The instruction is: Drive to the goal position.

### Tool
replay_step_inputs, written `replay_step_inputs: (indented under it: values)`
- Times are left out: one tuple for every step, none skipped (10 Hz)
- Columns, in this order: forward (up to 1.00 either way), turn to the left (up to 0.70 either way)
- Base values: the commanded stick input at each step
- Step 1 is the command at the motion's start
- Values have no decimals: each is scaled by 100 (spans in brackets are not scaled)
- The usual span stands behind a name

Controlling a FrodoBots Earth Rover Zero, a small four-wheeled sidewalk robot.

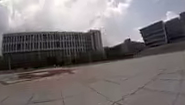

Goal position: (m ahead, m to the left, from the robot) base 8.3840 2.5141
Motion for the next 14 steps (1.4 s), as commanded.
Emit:
replay_step_inputs:
  values:
    - [70, 0]
    - [70, 0]
    - [70, 0]
    - [70, 0]
    - [70, 0]
    - [70, 0]
    - [70, 0]
    - [70, 0]
    - [70, 0]
    - [70, 0]
    - [70, 0]
    - [70, 0]
    - [70, 0]
    - [70, 0]
